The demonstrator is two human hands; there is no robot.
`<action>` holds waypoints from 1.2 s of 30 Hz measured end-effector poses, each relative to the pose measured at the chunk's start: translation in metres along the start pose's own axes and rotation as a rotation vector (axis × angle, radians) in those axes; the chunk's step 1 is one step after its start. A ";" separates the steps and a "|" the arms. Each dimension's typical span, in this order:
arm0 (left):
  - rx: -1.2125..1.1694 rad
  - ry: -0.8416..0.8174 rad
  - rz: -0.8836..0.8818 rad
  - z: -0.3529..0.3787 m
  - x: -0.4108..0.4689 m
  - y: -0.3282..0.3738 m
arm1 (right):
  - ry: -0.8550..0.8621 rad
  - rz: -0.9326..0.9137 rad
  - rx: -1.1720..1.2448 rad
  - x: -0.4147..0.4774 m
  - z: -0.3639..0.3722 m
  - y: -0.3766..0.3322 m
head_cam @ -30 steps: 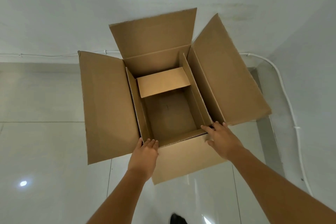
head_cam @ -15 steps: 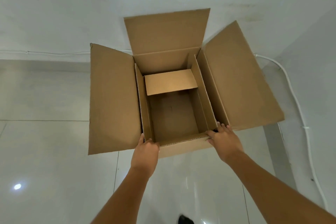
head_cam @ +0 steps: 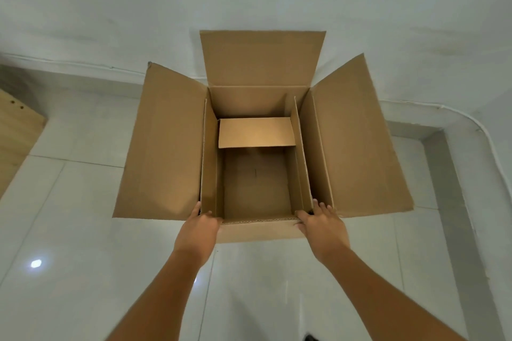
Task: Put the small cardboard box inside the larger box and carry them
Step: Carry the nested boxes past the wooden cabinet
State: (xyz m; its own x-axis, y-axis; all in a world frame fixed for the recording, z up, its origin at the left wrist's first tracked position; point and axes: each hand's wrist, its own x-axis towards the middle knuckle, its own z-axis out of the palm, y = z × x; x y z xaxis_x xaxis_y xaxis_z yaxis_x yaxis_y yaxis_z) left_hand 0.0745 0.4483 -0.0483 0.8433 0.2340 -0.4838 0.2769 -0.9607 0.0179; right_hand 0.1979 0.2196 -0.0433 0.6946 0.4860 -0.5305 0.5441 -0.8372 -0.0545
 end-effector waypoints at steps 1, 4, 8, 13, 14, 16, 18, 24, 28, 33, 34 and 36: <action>-0.003 0.005 -0.011 0.002 -0.003 -0.013 | 0.003 -0.007 0.000 0.002 0.000 -0.012; -0.016 0.012 -0.054 0.004 -0.011 -0.050 | 0.007 -0.021 0.001 0.008 0.000 -0.051; -0.043 0.004 -0.088 0.006 -0.021 -0.100 | 0.000 -0.021 0.013 0.015 -0.001 -0.104; -0.056 -0.003 -0.100 0.012 -0.037 -0.168 | 0.007 -0.032 0.046 0.021 -0.001 -0.174; -0.068 -0.002 -0.105 0.013 -0.040 -0.182 | 0.005 -0.033 0.050 0.023 -0.002 -0.188; -0.094 -0.004 -0.118 0.015 -0.045 -0.211 | -0.002 -0.037 0.052 0.027 -0.004 -0.219; -0.115 0.007 -0.143 0.017 -0.051 -0.239 | -0.006 -0.045 0.049 0.033 -0.006 -0.249; -0.221 0.002 -0.233 0.032 -0.058 -0.313 | 0.019 -0.059 0.033 0.053 -0.009 -0.323; -0.264 0.046 -0.230 0.034 -0.050 -0.352 | 0.059 -0.058 0.034 0.070 -0.012 -0.357; -0.256 0.155 -0.177 0.025 -0.034 -0.400 | 0.078 -0.036 0.066 0.090 -0.017 -0.395; -0.249 0.166 -0.160 0.022 -0.031 -0.410 | 0.082 -0.028 0.076 0.094 -0.017 -0.403; -0.228 0.155 -0.137 0.016 -0.027 -0.427 | 0.089 -0.005 0.087 0.098 -0.018 -0.418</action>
State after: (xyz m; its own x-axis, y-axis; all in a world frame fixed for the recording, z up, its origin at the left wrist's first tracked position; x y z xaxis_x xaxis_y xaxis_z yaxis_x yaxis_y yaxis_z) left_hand -0.0740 0.8498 -0.0574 0.8464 0.3961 -0.3560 0.4743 -0.8646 0.1658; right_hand 0.0471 0.6221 -0.0570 0.7328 0.5076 -0.4531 0.5079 -0.8512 -0.1321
